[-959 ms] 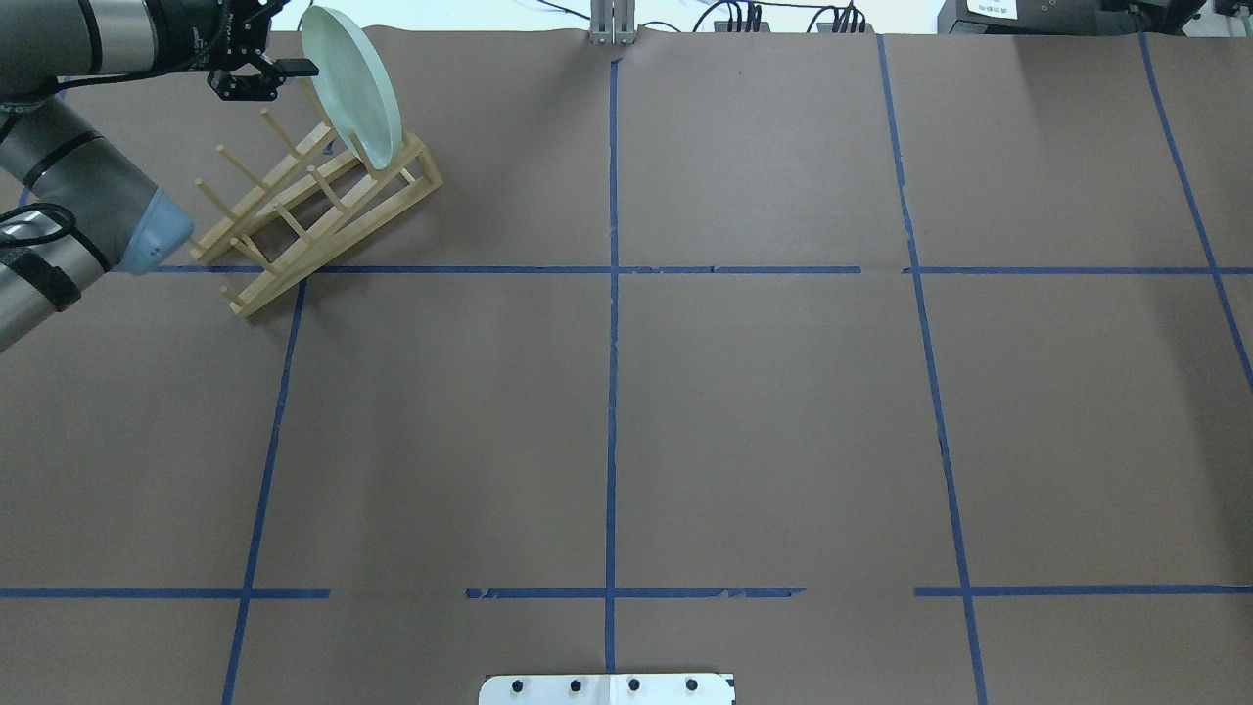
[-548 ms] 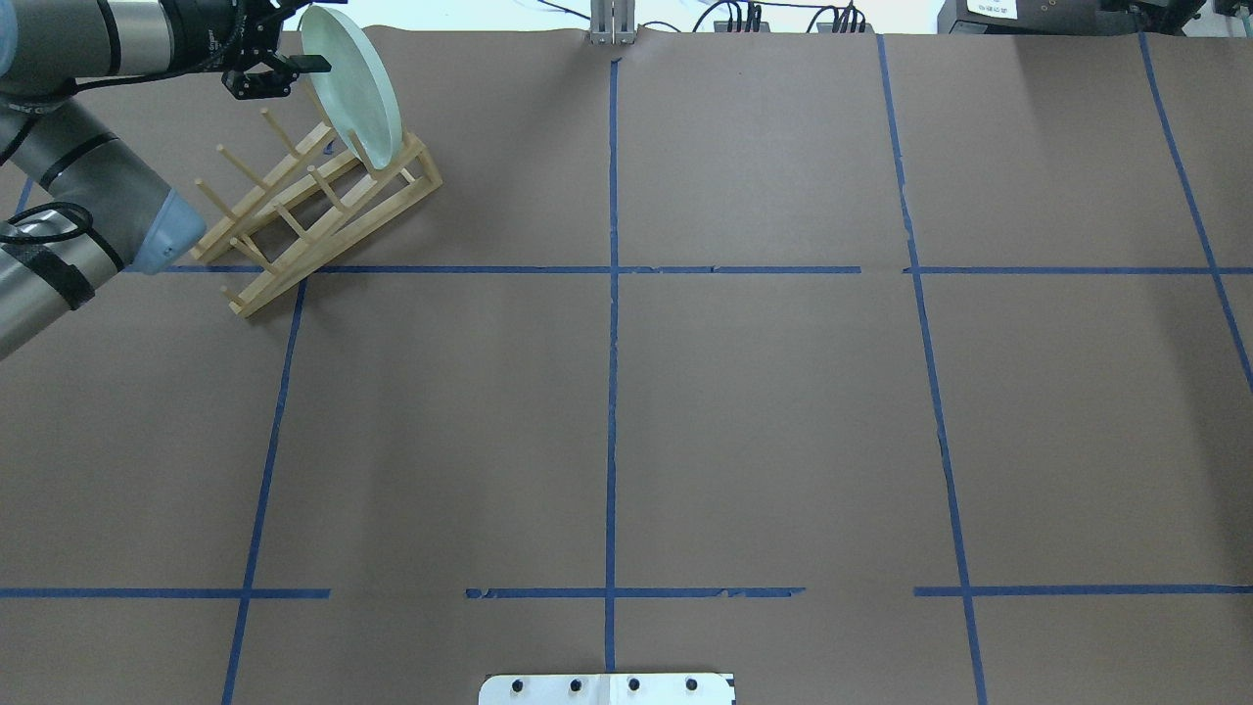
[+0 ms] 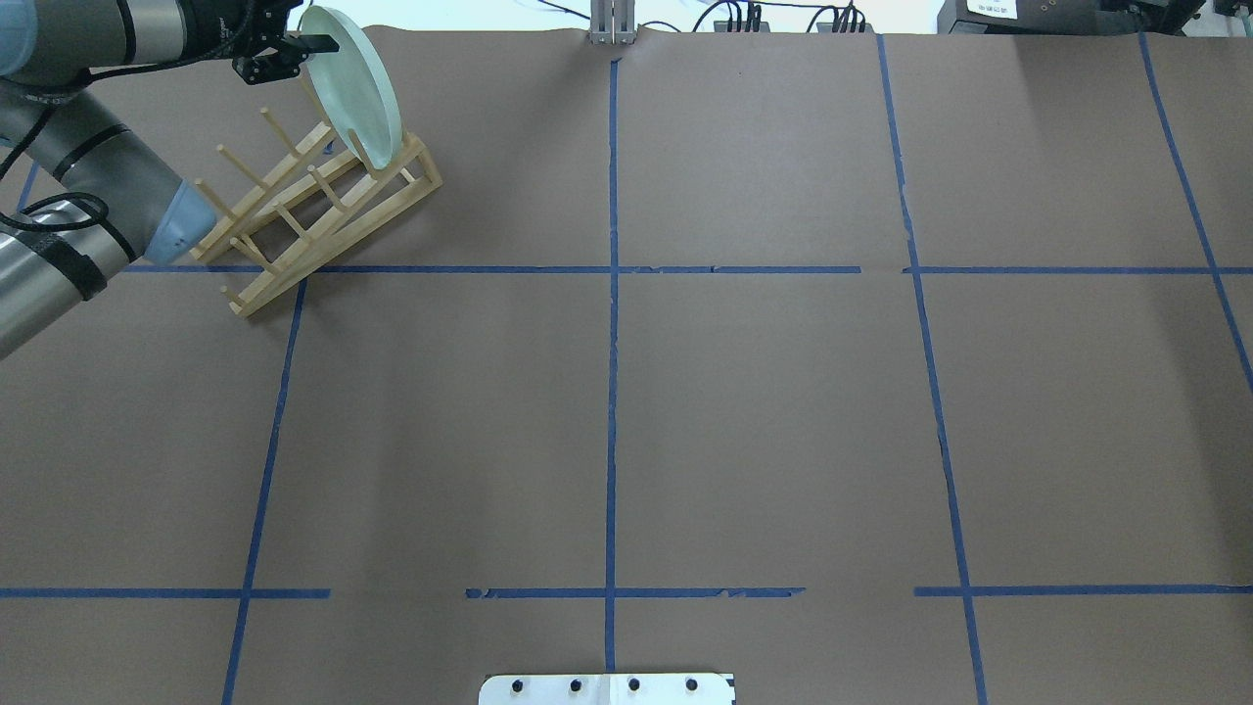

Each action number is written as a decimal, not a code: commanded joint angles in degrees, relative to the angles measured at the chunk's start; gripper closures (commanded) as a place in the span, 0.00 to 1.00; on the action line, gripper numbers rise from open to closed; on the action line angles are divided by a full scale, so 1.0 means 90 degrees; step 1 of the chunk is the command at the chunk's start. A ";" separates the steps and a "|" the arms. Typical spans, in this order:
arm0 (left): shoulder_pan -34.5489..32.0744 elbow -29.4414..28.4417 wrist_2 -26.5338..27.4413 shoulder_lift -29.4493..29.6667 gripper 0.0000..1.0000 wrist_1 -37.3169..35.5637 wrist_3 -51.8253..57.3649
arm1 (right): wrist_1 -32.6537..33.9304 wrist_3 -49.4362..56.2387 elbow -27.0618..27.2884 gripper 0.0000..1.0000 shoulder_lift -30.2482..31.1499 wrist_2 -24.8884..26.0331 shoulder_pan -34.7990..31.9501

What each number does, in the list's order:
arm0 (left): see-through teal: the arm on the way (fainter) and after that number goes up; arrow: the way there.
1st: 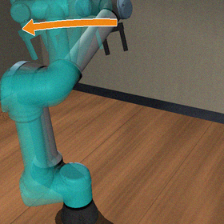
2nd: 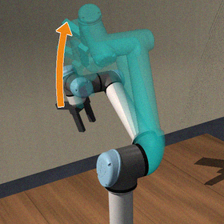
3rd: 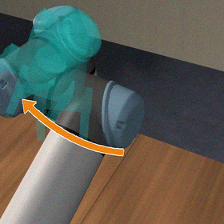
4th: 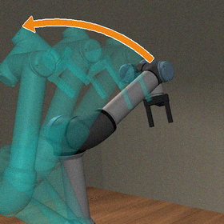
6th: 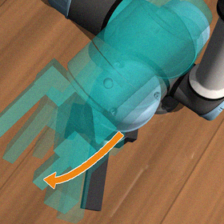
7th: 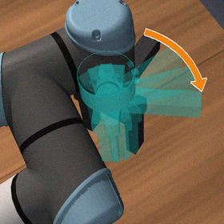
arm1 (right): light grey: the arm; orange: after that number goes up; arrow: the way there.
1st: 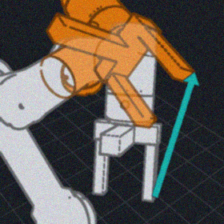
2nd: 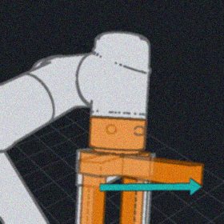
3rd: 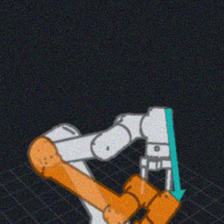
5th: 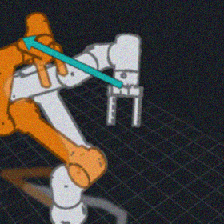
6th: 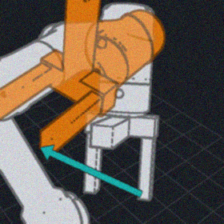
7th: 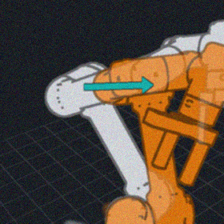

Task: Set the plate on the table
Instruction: 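Reach the left gripper to the pale green plate's rim and grasp it, then lift the green plate up out of the wooden rack with the left gripper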

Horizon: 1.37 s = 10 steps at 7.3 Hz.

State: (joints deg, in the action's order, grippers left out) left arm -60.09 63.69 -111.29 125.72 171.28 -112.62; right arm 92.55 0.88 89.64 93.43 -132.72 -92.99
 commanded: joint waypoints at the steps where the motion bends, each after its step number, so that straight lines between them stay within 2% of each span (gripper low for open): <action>1: -0.0003 -0.0007 0.0061 0.0006 1.00 -0.0017 0.0429 | 0.0000 0.0000 0.0001 0.00 0.0000 0.0000 0.0000; 3: -0.0013 0.0081 0.0051 0.0006 1.00 -0.0037 0.0462 | 0.0000 0.0000 -0.0009 0.00 0.0000 0.0000 0.0000; 4: -0.0129 0.0555 0.0041 -0.0023 1.00 -0.0220 0.0481 | 0.0000 0.0000 -0.0009 0.00 0.0000 0.0000 0.0000; 5: -0.0333 0.1546 -0.0017 -0.0101 1.00 -0.1305 0.0511 | 0.0000 0.0000 0.0001 0.00 0.0000 0.0000 0.0000; 6: -0.0354 0.2204 -0.0017 -0.0102 1.00 -0.2080 0.0511 | 0.0000 0.0000 -0.0009 0.00 0.0000 0.0000 0.0000; 7: -0.0345 0.2626 0.0002 -0.0092 1.00 -0.2416 0.0395 | 0.0000 0.0000 0.0001 0.00 0.0000 0.0000 0.0000; 8: -0.0287 0.3201 0.0021 -0.0063 1.00 -0.3367 0.0046 | 0.0000 0.0000 0.0001 0.00 0.0000 0.0000 0.0000; 9: 0.0062 0.3825 0.0080 -0.0014 1.00 -0.4604 -0.0258 | 0.0000 0.0000 -0.0009 0.00 0.0000 0.0000 0.0000; 10: 0.0761 0.4363 0.0583 0.0112 1.00 -0.6115 -0.0261 | 0.0000 0.0000 0.0001 0.00 0.0000 0.0000 0.0000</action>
State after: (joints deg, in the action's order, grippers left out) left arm -59.09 96.65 -109.68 125.69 131.33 -113.69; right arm 92.55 0.88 89.62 93.43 -132.72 -92.99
